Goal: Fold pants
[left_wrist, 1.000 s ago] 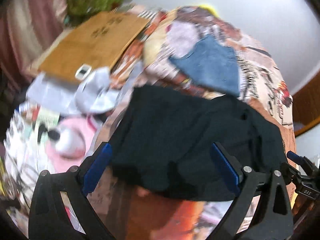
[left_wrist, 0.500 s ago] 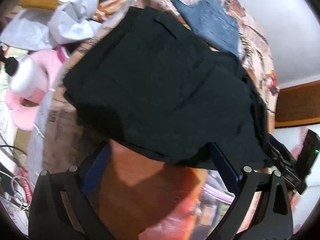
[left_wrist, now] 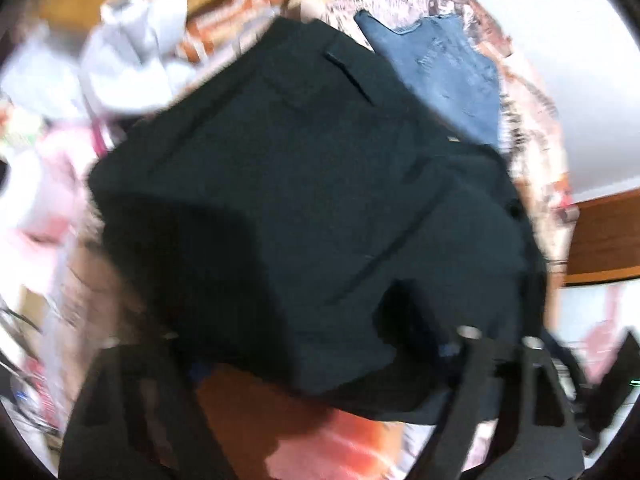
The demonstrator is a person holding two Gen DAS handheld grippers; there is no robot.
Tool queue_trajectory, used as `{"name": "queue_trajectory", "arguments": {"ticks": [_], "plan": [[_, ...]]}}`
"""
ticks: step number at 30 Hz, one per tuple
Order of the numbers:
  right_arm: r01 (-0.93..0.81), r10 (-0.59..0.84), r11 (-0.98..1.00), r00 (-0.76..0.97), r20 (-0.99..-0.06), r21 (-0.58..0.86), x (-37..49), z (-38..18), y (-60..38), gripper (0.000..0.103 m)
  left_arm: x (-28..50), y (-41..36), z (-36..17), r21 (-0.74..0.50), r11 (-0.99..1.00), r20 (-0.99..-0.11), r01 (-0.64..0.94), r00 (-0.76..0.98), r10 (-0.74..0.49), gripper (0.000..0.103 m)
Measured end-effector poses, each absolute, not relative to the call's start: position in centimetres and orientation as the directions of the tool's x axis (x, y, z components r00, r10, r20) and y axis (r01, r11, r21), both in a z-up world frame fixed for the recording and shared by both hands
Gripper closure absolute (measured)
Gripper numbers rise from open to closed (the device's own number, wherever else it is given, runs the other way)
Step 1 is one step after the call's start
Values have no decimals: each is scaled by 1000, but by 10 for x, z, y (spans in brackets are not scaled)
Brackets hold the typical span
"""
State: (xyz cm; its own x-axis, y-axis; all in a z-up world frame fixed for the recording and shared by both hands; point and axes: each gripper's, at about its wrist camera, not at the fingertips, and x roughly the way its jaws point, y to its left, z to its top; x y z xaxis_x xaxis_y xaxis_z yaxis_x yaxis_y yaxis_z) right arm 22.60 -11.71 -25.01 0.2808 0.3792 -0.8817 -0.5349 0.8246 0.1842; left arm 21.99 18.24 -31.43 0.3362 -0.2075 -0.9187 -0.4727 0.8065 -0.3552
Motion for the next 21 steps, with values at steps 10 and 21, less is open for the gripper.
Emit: {"name": "queue_trajectory", "arguments": {"ticks": [10,21], "plan": [[-539,400,817,272,-875,206,227,-249,-120,3,215,185,-270,-245,849,-884,-468,467,2,86],[-419,452,862,374,-810,287,224,-219,-188,5,224,117,-159,-99,955,-707,-279,695,130,88]]}}
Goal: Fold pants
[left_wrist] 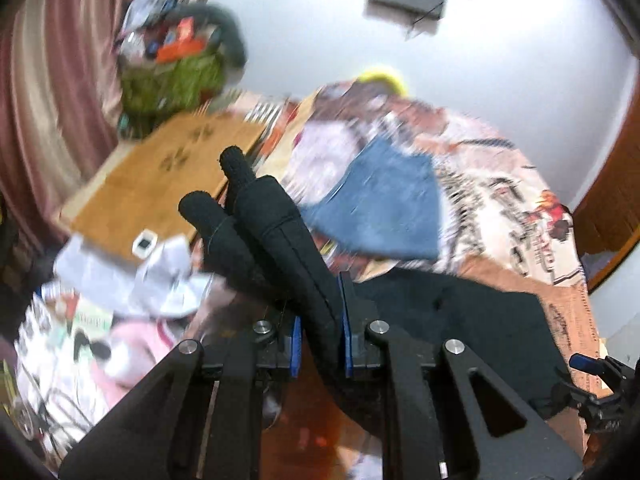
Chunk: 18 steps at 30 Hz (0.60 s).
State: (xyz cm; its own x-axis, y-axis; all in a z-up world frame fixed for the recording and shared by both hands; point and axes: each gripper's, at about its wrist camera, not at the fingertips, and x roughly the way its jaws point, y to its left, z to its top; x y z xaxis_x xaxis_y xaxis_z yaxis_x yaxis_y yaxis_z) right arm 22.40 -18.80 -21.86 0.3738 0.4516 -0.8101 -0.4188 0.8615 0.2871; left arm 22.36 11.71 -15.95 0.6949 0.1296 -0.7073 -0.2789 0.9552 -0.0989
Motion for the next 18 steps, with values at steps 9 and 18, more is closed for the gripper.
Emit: {"name": "queue_trajectory", "arguments": {"ticks": [9,18], "plan": [[-203,316,946,394,-863,254,236,-247,-268,6,231,41,-102,-87,993,-605,-74,796,7,88],[-239,349,931,363,-864,276,231,-262,-267,4,268,-69,-108,-110,982,-633,156,750,-190,89]]}}
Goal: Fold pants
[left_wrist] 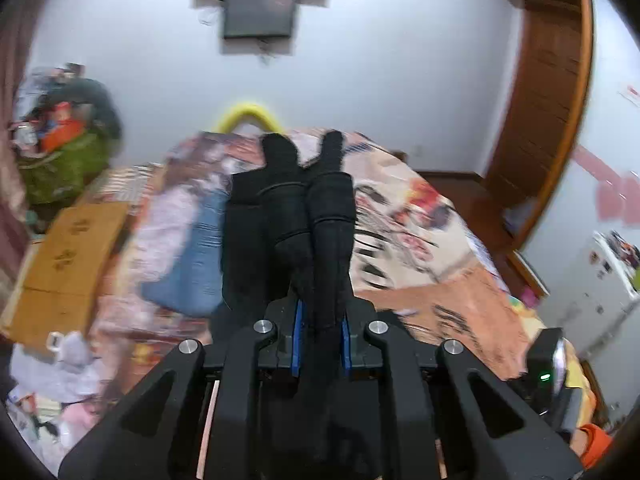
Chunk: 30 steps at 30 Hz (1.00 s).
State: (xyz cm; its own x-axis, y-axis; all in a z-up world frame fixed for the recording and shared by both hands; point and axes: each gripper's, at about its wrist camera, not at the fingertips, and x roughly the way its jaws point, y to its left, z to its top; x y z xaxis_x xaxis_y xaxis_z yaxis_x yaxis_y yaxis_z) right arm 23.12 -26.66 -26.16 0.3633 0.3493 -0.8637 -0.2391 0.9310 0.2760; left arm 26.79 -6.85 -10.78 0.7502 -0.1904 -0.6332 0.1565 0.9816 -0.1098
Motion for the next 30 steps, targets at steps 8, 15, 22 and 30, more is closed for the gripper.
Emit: {"name": "queue_trajectory", "arguments": {"ticks": [8,15,22,30], "plan": [[-256,380,919,364,-850,301,229,-263,-274,4,280,-137,-156,-182,914,-804,362,481,-351,77],[-258,387,916,368,-846,307,226,-262,-275,4,254,-137,-123,-95,915,-712,393,615,-338,11],[-259,384,917,369,-847,303,226,-260,-274,5,274,-116,-113,6,952,-701,305,680,-213,5],[-253,377,920,377,-846,298,224,-258,-276,5,338,-66,-150,156,975,-761,156,649,18,5]]}}
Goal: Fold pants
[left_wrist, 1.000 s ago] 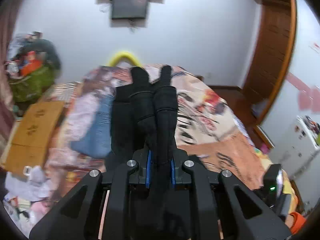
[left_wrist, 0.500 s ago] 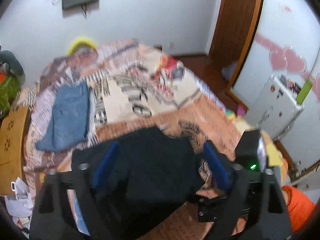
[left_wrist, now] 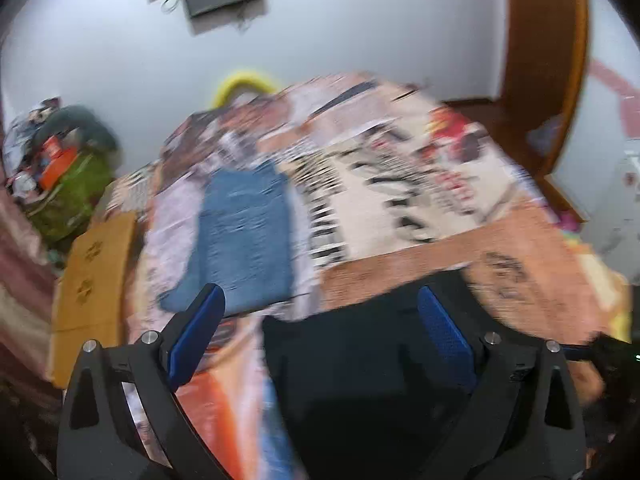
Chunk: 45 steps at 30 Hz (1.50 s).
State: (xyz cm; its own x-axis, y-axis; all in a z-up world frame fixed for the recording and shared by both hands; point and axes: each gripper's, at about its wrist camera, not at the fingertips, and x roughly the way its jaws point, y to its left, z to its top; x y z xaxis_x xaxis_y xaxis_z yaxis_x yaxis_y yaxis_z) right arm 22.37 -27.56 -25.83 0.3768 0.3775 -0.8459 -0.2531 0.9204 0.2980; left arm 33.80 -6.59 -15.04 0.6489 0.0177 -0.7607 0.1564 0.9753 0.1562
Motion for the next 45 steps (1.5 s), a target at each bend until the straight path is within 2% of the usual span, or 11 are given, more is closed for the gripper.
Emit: {"name": "queue_trajectory", "arguments": {"ticks": [2,7,14,18,23,30,39,45], "plan": [[-253,375,921,379,-846,295,223,-258,-276,5,357,-53,-162,180,977,-778,110,624,73,5],[-248,362,927,390,-847,282,224,-255,-275,5,406,-26,-203,168,983,-845,77,525,103,5],[-264,356,926,382,-852,269,225,-253,-275,5,446,-24,-280,246,960,-921,130,339,190,5],[-259,361,925,381,-851,276,228,-255,-276,5,452,-18,-311,181,972,-959,147,245,141,5],[-238,361,928,379,-852,287,228,-258,-281,5,446,1,-316,94,991,-976,93,205,73,4],[-186,324,944,395,-860,271,220,-255,-297,5,408,18,-309,114,991,-976,68,195,99,4],[-156,298,954,482,-824,254,199,-225,-312,5,331,27,-283,140,989,-965,50,231,125,4],[-186,308,951,521,-796,246,189,-207,-305,5,292,26,-272,103,994,-962,28,256,93,4]]}}
